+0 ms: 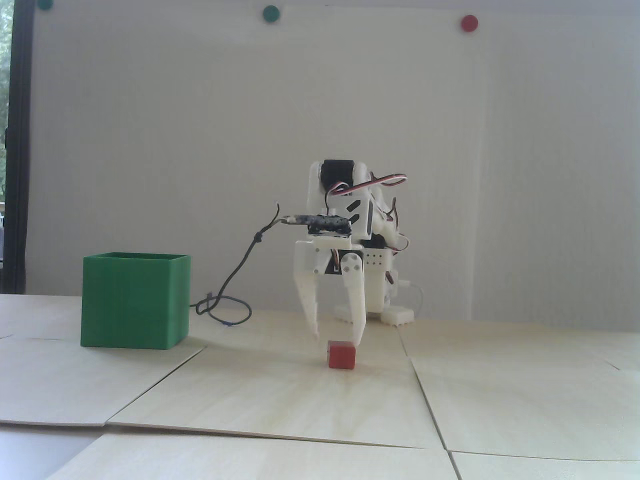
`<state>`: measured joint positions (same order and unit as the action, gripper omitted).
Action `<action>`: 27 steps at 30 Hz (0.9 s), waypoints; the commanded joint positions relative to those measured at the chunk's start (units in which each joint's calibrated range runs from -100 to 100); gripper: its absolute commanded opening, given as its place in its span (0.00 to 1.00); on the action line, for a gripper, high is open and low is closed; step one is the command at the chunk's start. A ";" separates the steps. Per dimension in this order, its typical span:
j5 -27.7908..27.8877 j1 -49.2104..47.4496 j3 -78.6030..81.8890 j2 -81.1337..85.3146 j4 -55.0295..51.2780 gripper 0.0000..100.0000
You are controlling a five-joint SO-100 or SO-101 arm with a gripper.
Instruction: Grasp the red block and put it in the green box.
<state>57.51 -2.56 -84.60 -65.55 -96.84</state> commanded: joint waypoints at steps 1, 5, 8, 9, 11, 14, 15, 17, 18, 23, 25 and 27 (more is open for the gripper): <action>0.01 -1.74 -8.30 1.47 -0.46 0.18; 0.06 -2.47 -12.38 1.71 -2.40 0.18; 0.06 -2.63 -12.47 1.63 -2.32 0.18; 0.06 -2.63 -12.47 1.55 -2.32 0.18; 0.01 -2.63 -12.47 1.47 -2.32 0.18; 0.06 -2.55 -12.47 1.39 -2.23 0.18; 0.11 -2.63 -12.47 1.39 -2.15 0.18; 0.11 -2.71 -12.47 1.47 -2.15 0.18; 0.06 -2.79 -12.47 1.47 -2.15 0.18; 0.37 -2.55 -12.47 1.47 -1.31 0.18; 0.27 -2.39 -12.38 1.47 0.04 0.18; 0.37 -2.31 -12.38 1.47 0.55 0.18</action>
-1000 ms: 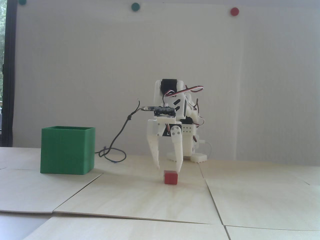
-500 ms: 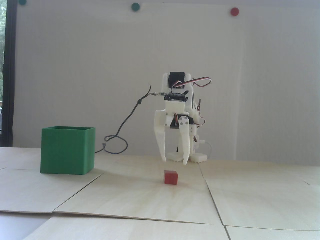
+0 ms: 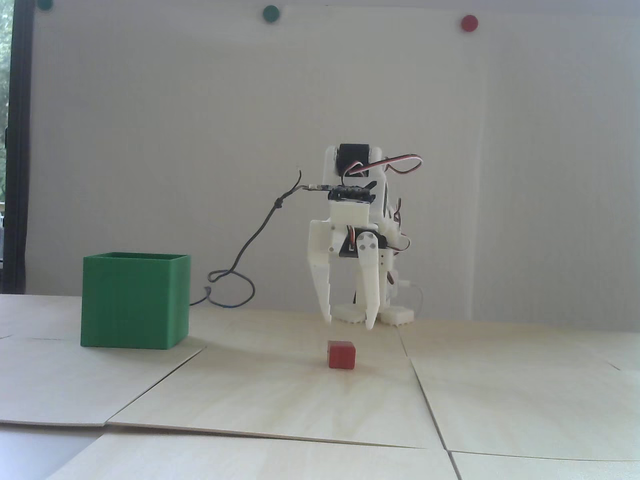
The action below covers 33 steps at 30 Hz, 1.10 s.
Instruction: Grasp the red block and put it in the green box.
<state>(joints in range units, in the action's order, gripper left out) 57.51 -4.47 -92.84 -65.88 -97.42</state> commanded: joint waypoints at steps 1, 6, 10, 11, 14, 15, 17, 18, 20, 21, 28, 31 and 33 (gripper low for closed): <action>0.37 -0.39 -4.15 1.80 1.13 0.18; 0.37 -0.64 -4.15 1.72 1.13 0.18; 0.37 -0.80 -4.15 1.72 1.13 0.18; 0.37 -0.80 -4.15 1.72 1.13 0.18; 0.22 -0.80 -4.15 1.41 2.56 0.18; 0.22 -0.80 -4.23 1.01 3.15 0.18; 0.22 -0.47 -4.23 -0.09 4.84 0.18; 0.27 -0.31 -4.23 -0.33 5.18 0.18; 0.37 -0.23 -4.23 -0.80 5.26 0.18; 0.37 -0.23 -4.23 -0.80 5.26 0.18; 0.11 -0.80 -4.23 -1.35 5.35 0.18; 0.11 -0.80 -4.23 -1.51 5.35 0.18; 0.11 -0.80 -4.23 -1.59 5.26 0.18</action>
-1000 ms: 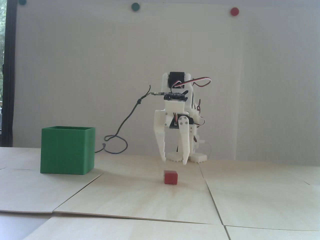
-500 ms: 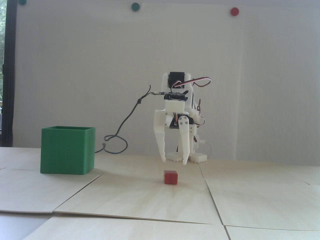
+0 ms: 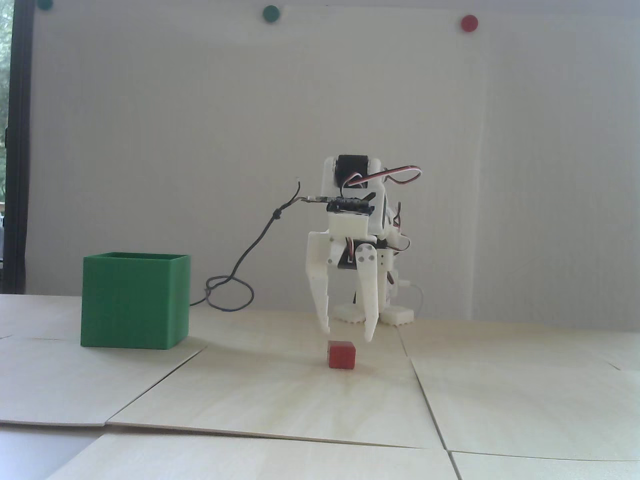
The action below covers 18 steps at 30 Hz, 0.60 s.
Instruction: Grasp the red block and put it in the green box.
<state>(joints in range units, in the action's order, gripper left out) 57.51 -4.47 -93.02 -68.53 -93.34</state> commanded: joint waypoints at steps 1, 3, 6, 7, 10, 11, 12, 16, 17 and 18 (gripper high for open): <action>0.11 -0.80 -4.05 0.83 1.19 0.18; 0.27 -0.80 -4.05 -0.51 1.27 0.18; 0.32 -0.72 -4.05 -2.33 1.27 0.18; 0.32 -0.72 -4.05 -2.65 1.27 0.18; 0.32 -0.72 -4.05 -3.51 1.27 0.18; 0.32 -0.80 -4.05 -3.51 1.27 0.18; 0.32 -0.80 -4.05 -3.59 1.35 0.18; 0.37 -0.72 -4.05 -3.75 1.35 0.15; 0.37 -0.72 -3.97 -3.75 1.35 0.08; 0.16 -0.80 -3.97 -3.83 1.35 0.02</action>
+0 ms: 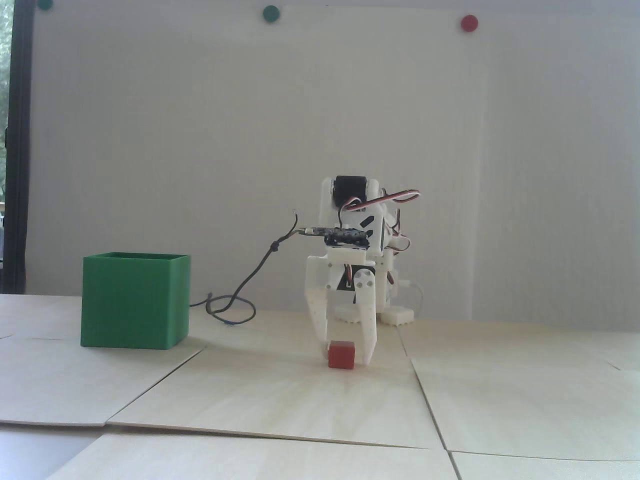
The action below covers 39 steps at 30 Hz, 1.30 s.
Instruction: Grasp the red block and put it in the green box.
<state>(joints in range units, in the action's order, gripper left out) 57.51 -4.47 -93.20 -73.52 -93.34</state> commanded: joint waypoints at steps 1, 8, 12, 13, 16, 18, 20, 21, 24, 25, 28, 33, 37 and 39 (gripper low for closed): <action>0.11 -0.80 -3.79 1.15 1.35 0.01; 0.06 -0.31 -3.88 2.18 1.35 0.02; -0.10 0.65 -3.88 5.49 3.21 0.02; -0.10 1.05 -3.88 6.76 3.55 0.02; -0.10 2.42 -3.79 12.52 5.57 0.02; -0.10 3.55 -3.79 16.63 6.67 0.02; -0.10 4.83 -3.79 20.57 6.84 0.02; -0.10 5.48 -3.79 22.79 6.84 0.02; -0.10 8.77 -3.61 29.42 6.24 0.02; -0.10 9.74 -3.61 30.76 6.16 0.02; 0.01 13.44 -3.52 33.76 6.50 0.02; 0.06 19.63 4.46 38.97 9.79 0.02; -0.04 27.27 19.11 46.63 12.32 0.02; -0.10 29.76 22.39 48.53 12.32 0.02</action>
<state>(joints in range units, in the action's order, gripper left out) 57.56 19.53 -76.99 -36.74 -83.36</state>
